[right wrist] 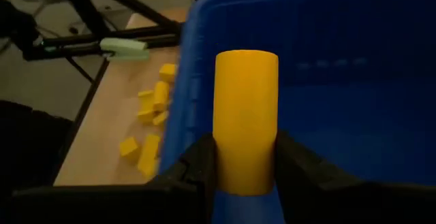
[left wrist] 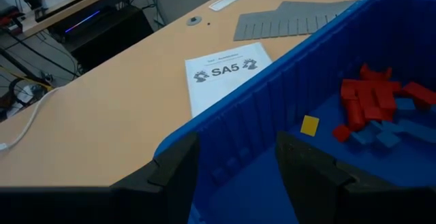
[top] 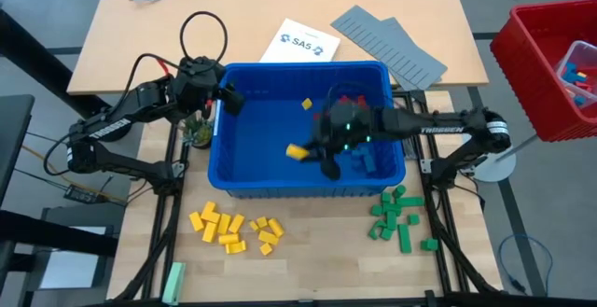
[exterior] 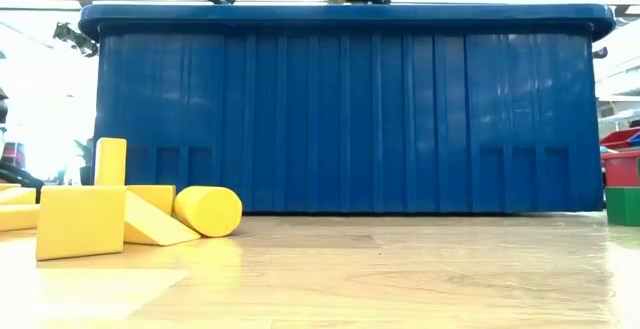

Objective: Sort blocks
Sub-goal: Remove the yellow block from the blue bin

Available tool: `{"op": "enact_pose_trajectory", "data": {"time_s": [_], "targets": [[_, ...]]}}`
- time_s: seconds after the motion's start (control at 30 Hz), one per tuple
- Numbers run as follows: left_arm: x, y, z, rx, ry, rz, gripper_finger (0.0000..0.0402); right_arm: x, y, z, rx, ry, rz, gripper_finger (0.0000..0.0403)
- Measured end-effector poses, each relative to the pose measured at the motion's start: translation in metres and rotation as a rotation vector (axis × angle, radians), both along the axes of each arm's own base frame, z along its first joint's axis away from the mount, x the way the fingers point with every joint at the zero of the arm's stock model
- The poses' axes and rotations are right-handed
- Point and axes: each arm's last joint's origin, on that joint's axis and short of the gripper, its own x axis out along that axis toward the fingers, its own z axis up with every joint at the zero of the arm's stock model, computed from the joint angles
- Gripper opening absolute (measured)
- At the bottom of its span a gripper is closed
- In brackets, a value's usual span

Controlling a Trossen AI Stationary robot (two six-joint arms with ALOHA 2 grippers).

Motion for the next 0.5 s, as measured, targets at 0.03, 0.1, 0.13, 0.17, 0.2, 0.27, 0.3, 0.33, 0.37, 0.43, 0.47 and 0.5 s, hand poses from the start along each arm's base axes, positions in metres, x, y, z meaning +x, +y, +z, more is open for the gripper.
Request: {"op": "enact_pose_trajectory", "data": {"time_s": [0.03, 0.1, 0.13, 0.17, 0.2, 0.27, 0.3, 0.33, 0.37, 0.43, 0.47, 0.5], "targets": [[0.000, 0.000, 0.000, 0.000, 0.001, 0.000, 0.0203, 0.003, 0.010, -0.003, -0.008, 0.005, 0.007, 0.0106], [0.000, 0.000, 0.000, 0.001, -0.003, 0.000, 0.0203, 0.009, 0.031, -0.004, -0.025, -0.019, 0.009, 0.0106], [0.000, 0.000, 0.000, 0.001, -0.002, 0.000, 0.0203, 0.011, 0.042, -0.006, -0.025, -0.016, 0.019, 0.0106], [0.000, 0.000, 0.000, 0.002, -0.004, 0.000, 0.0203, 0.014, 0.053, -0.007, -0.020, -0.031, 0.031, 0.0106], [0.000, 0.000, 0.000, 0.002, -0.005, 0.000, 0.0203, 0.016, 0.063, -0.007, -0.013, -0.050, 0.038, 0.0106], [0.000, 0.000, 0.000, 0.002, -0.004, 0.000, 0.0203, 0.019, 0.084, -0.014, 0.004, -0.031, 0.040, 0.0106], [0.000, 0.000, 0.000, 0.002, -0.004, 0.000, 0.0203, 0.020, 0.094, -0.017, 0.014, -0.024, 0.035, 0.0106], [0.000, 0.000, 0.000, 0.002, -0.003, 0.000, 0.0203, 0.021, 0.105, -0.022, 0.021, -0.009, 0.027, 0.0106], [0.000, 0.000, 0.000, 0.002, -0.005, 0.001, 0.0203, 0.021, 0.114, -0.026, 0.026, -0.003, 0.016, 0.0106], [0.000, 0.000, 0.000, 0.002, -0.003, 0.000, 0.0203, 0.019, 0.135, -0.031, 0.035, 0.004, 0.007, 0.0106], [0.000, 0.000, 0.000, 0.002, -0.004, 0.000, 0.0203, 0.020, 0.144, -0.035, 0.052, 0.005, 0.000, 0.0106], [0.000, 0.000, 0.000, 0.002, -0.005, 0.000, 0.0203, 0.020, 0.155, -0.037, 0.067, 0.006, 0.003, 0.0106]]}}
